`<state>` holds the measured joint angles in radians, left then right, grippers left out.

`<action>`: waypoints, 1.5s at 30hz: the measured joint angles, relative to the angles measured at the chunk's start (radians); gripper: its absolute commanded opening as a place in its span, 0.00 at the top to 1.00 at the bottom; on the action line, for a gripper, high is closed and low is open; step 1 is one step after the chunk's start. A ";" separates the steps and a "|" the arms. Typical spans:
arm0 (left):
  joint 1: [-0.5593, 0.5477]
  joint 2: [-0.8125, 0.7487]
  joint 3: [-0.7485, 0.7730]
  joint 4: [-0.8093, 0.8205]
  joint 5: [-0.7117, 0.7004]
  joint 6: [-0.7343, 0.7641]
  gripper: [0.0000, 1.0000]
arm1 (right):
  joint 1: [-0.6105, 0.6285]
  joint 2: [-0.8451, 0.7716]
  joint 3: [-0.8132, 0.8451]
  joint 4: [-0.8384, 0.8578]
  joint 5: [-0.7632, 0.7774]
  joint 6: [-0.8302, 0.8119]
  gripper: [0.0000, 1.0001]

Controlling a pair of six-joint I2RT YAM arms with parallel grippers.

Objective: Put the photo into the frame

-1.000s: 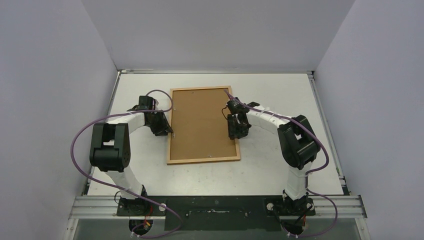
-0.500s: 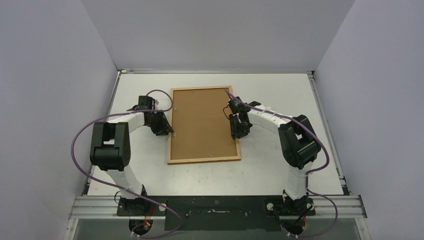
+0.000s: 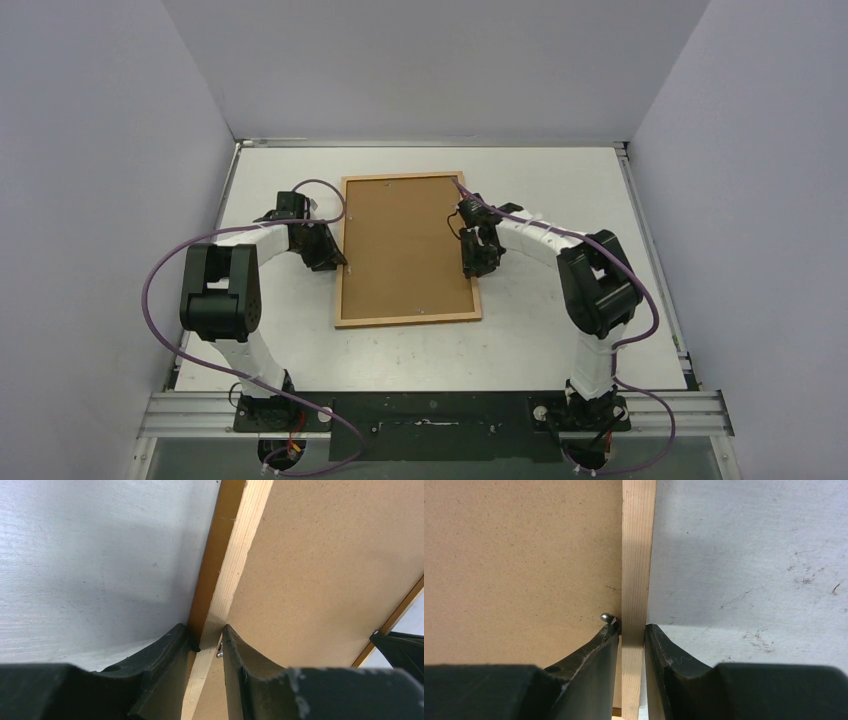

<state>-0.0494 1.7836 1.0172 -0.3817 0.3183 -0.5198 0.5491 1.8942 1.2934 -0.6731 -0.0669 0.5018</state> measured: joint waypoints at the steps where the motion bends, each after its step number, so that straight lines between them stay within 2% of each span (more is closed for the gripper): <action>1: 0.000 0.000 0.000 0.000 0.000 -0.001 0.71 | 0.000 -0.001 -0.001 0.002 0.000 0.004 0.69; 4: 0.000 0.000 0.000 0.000 0.000 -0.002 0.71 | -0.002 -0.013 -0.022 0.029 -0.003 0.029 0.52; 8: 0.000 0.000 0.000 0.001 0.001 -0.006 0.70 | 0.000 -0.026 -0.056 0.105 -0.022 0.060 0.42; 16: -0.002 0.000 0.005 0.004 0.013 -0.027 0.53 | -0.013 -0.047 -0.059 0.137 -0.035 0.059 0.39; 22: -0.011 0.015 0.044 -0.019 0.027 -0.024 0.36 | -0.045 -0.026 0.074 0.140 -0.016 0.017 0.36; 28: -0.012 0.059 0.119 -0.034 0.018 0.012 0.29 | -0.092 0.066 0.231 0.170 0.001 -0.025 0.33; 31: -0.009 0.101 0.180 -0.050 0.023 0.050 0.29 | -0.103 0.130 0.293 0.175 0.004 -0.049 0.32; 36: -0.003 0.201 0.322 -0.084 0.033 0.083 0.35 | -0.109 0.242 0.386 0.164 0.002 -0.084 0.32; 40: -0.001 0.228 0.356 -0.092 0.029 0.090 0.46 | -0.114 0.330 0.488 0.135 0.007 -0.130 0.33; 45: 0.000 0.253 0.389 -0.124 0.006 0.095 0.58 | -0.130 0.388 0.566 0.132 0.010 -0.166 0.43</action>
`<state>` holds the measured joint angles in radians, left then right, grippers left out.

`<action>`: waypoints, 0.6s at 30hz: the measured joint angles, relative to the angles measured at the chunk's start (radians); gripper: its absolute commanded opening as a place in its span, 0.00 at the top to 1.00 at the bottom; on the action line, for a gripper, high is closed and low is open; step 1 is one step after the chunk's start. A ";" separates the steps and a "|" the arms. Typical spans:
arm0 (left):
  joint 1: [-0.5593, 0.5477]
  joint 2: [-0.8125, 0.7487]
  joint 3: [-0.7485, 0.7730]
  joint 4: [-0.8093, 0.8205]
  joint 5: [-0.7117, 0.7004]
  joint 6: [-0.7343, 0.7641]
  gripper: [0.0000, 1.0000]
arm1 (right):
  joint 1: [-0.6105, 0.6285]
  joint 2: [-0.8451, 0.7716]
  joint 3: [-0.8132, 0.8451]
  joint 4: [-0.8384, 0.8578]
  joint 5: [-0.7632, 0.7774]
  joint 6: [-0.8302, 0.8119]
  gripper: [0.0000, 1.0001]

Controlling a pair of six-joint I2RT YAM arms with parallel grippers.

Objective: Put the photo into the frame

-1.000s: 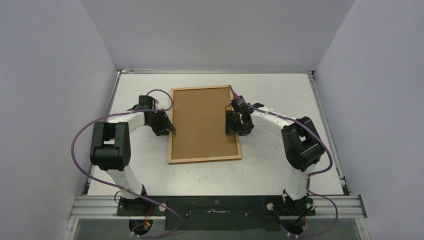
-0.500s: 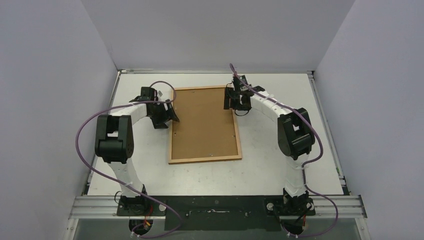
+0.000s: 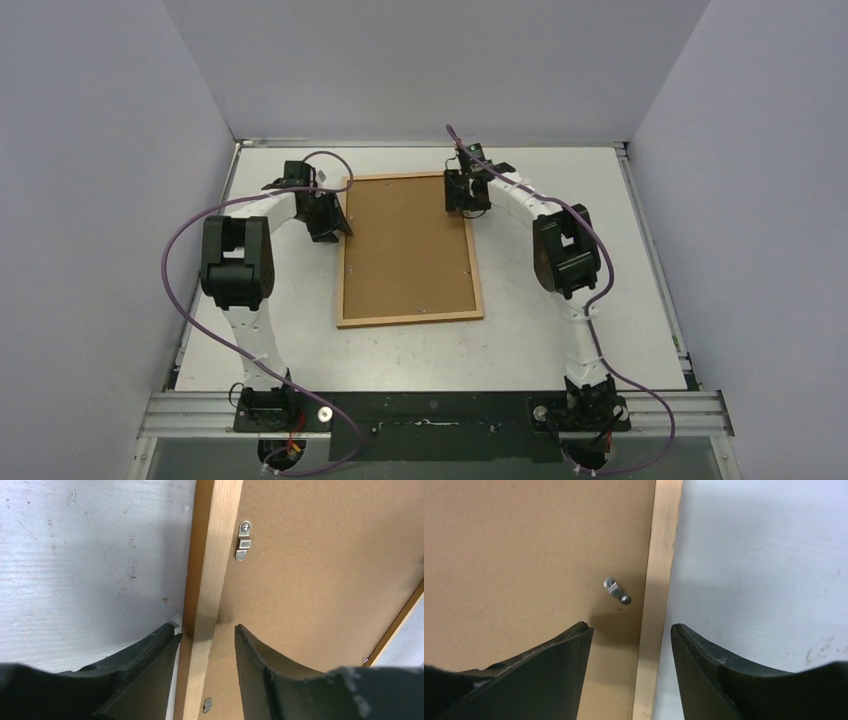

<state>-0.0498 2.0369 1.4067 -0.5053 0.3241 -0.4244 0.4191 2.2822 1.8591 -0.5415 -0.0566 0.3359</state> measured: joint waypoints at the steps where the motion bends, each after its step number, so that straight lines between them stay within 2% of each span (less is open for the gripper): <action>1: 0.000 0.002 0.001 0.000 -0.004 0.001 0.59 | -0.002 0.012 0.018 -0.002 0.001 -0.005 0.44; 9: 0.005 0.007 0.001 -0.004 -0.021 0.008 0.72 | -0.014 0.059 0.072 0.002 0.003 -0.039 0.51; 18: -0.008 0.008 0.001 -0.004 -0.038 0.029 0.75 | -0.013 0.078 0.101 -0.005 0.008 -0.056 0.55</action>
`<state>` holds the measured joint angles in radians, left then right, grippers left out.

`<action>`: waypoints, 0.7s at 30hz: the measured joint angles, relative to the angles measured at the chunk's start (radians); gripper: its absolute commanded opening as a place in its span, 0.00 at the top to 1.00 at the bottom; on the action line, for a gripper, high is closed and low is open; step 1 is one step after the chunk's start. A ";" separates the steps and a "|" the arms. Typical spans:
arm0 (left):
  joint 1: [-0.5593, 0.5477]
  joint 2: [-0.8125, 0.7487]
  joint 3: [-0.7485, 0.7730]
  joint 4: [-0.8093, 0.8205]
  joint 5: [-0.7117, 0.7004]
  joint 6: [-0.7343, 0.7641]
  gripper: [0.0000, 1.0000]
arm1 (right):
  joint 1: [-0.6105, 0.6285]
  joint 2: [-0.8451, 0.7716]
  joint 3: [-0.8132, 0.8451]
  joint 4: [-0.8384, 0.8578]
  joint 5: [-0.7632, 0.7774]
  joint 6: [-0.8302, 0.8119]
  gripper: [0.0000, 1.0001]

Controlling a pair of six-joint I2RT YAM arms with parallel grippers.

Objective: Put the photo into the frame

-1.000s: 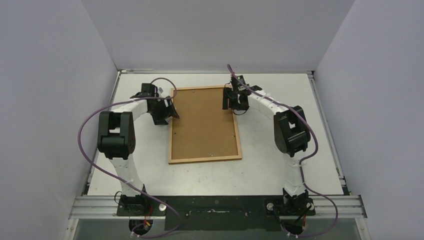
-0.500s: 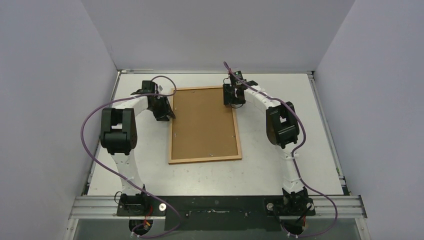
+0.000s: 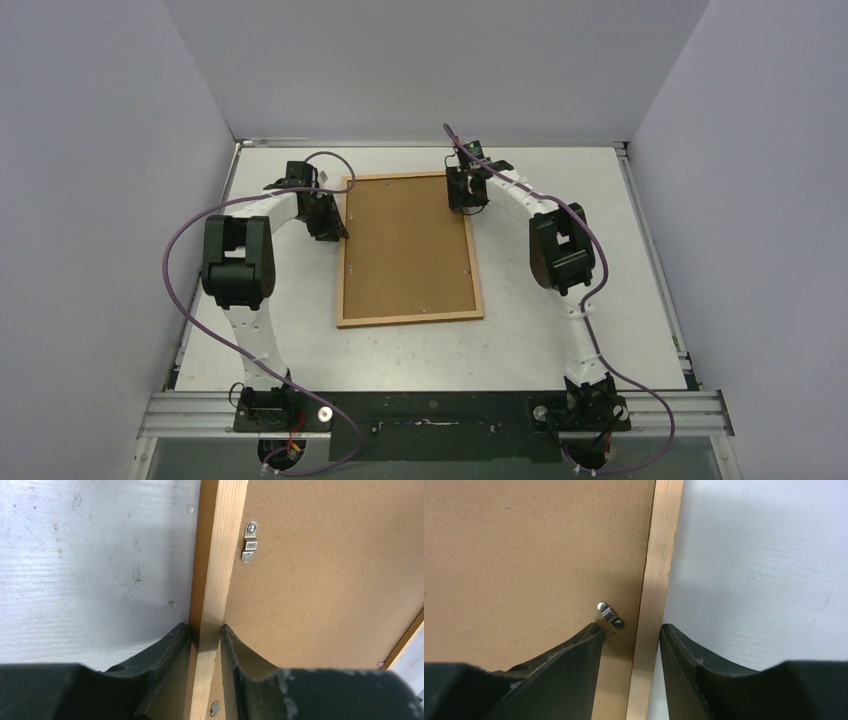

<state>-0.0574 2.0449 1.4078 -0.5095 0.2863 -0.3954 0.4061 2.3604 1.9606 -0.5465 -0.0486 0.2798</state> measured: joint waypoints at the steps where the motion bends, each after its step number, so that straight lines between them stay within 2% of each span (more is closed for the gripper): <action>1: -0.001 0.000 0.000 0.000 -0.002 0.002 0.75 | 0.000 0.002 0.003 -0.001 0.001 0.000 0.55; 10: -0.003 0.000 0.000 0.001 -0.002 0.015 0.76 | -0.002 0.009 0.003 0.027 0.002 0.019 0.52; 16: -0.003 0.000 0.000 0.001 -0.002 0.016 0.76 | -0.006 0.013 0.004 0.038 0.010 0.060 0.57; 21: -0.003 0.000 0.000 0.001 -0.002 0.016 0.76 | -0.008 0.014 0.005 0.039 0.027 0.081 0.65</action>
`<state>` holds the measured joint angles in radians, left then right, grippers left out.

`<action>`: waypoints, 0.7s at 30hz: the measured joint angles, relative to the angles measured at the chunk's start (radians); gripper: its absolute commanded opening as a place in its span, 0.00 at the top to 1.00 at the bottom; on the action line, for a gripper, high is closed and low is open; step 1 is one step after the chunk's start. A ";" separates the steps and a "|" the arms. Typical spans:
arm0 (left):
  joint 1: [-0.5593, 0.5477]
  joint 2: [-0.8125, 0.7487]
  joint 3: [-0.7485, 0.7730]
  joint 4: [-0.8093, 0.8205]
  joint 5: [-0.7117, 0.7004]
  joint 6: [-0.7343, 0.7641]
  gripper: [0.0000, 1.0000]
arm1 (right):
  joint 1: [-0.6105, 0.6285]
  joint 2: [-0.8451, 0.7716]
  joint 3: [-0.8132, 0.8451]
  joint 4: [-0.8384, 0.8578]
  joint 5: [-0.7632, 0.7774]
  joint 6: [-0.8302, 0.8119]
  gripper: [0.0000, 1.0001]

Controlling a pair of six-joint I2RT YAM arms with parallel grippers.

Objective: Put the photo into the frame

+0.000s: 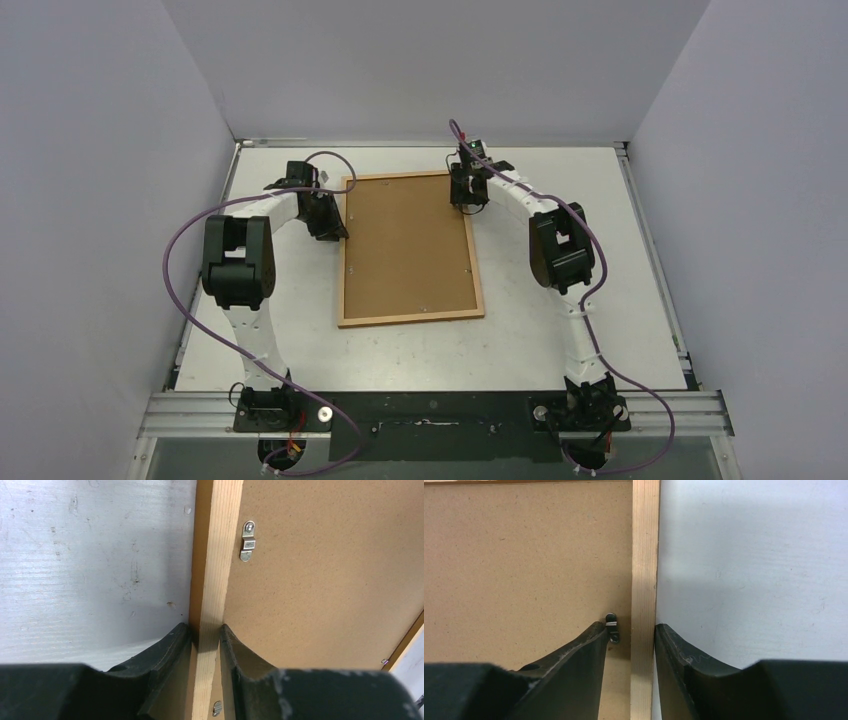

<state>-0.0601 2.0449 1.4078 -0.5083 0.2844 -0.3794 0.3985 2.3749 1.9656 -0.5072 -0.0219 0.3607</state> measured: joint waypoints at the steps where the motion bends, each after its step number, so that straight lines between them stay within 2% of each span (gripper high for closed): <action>1: 0.000 0.000 0.000 0.001 0.000 0.000 0.76 | -0.001 0.002 0.001 0.005 0.003 0.004 0.66; 16: -0.004 0.002 0.000 0.007 0.004 0.000 0.77 | -0.009 0.010 0.004 0.034 0.021 0.052 0.80; 21: -0.004 0.002 0.000 0.008 0.005 0.000 0.77 | -0.018 0.011 0.004 0.031 0.010 0.090 0.88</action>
<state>-0.0639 2.0472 1.4078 -0.5007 0.2890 -0.3794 0.3805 2.3856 1.9694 -0.4759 -0.0120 0.4511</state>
